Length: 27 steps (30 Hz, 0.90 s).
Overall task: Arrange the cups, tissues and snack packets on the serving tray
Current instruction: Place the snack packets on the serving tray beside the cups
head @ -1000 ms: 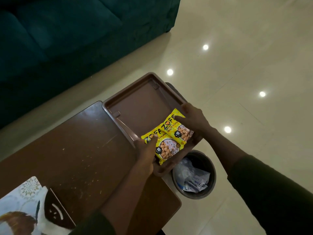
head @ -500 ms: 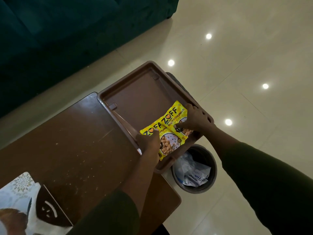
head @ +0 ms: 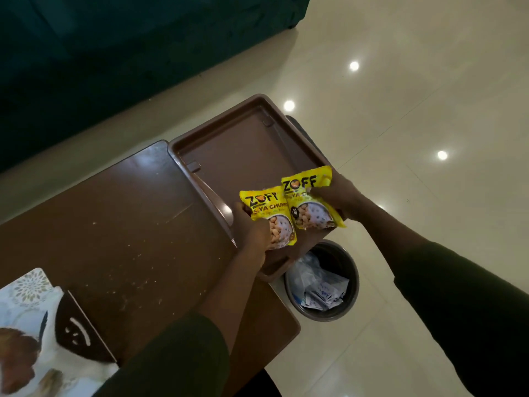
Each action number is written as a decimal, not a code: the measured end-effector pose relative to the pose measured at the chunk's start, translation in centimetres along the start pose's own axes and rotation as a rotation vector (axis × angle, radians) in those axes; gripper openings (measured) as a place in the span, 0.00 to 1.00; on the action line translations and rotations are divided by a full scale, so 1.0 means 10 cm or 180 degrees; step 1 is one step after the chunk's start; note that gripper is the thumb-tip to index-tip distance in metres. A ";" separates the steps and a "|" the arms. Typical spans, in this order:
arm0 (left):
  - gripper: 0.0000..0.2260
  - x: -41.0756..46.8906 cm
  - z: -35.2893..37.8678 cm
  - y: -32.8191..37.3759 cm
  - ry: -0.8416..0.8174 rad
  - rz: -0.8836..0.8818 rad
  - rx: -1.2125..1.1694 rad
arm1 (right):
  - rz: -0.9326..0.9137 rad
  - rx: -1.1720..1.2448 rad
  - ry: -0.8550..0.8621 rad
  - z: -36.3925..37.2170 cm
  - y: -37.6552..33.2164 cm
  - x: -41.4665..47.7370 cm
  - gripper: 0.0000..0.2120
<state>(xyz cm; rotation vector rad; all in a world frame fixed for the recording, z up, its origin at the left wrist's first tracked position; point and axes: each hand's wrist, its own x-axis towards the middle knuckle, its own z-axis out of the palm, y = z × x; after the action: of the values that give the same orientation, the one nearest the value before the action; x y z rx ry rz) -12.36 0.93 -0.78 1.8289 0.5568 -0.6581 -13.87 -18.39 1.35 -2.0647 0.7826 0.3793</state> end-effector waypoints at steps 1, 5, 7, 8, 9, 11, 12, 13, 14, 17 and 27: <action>0.13 0.01 -0.10 0.05 0.0030 0.0093 -0.0019 | -0.0066 0.0072 0.0092 -0.02 -0.04 -0.01 0.14; 0.16 0.08 -0.70 0.22 0.0469 0.0424 -0.0062 | -0.0203 0.0304 0.0242 0.02 -0.29 -0.07 0.16; 0.15 0.13 -1.02 0.25 0.0663 0.0472 -0.0104 | -0.0407 0.0321 0.0266 0.09 -0.49 -0.11 0.09; 0.14 0.15 -1.20 0.25 0.0727 0.0527 -0.0165 | -0.0487 0.0317 0.0272 0.15 -0.62 -0.12 0.05; 0.14 0.16 -1.38 0.24 0.0782 0.0574 -0.0233 | -0.0527 0.0321 0.0246 0.24 -0.76 -0.15 0.04; 0.14 0.16 -1.69 0.22 0.0849 0.0641 -0.0367 | -0.0533 0.0351 0.0110 0.41 -1.01 -0.18 0.06; 0.13 0.15 -1.86 0.21 0.0894 0.0665 -0.0444 | -0.0549 0.0365 0.0031 0.53 -1.16 -0.20 0.10; 0.13 0.13 -2.02 0.19 0.0946 0.0692 -0.0507 | -0.0568 0.0381 -0.0023 0.65 -1.30 -0.22 0.11; 0.14 0.11 -2.18 0.16 0.1007 0.0715 -0.0559 | -0.0603 0.0384 -0.0069 0.77 -1.45 -0.27 0.11; 0.15 0.03 -2.61 0.10 0.1161 0.0791 -0.0659 | -0.0613 0.0441 -0.0338 1.12 -1.89 -0.43 0.11; 0.15 -0.27 -4.11 -0.34 0.1531 0.1222 -0.1132 | -0.1003 0.0260 -0.0635 2.51 -3.09 -0.99 0.11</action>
<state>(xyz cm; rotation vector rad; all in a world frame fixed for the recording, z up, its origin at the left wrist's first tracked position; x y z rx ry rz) -9.36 40.64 10.44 1.6841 0.5678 0.1427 -0.62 19.04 11.54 -1.9954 0.3407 0.3624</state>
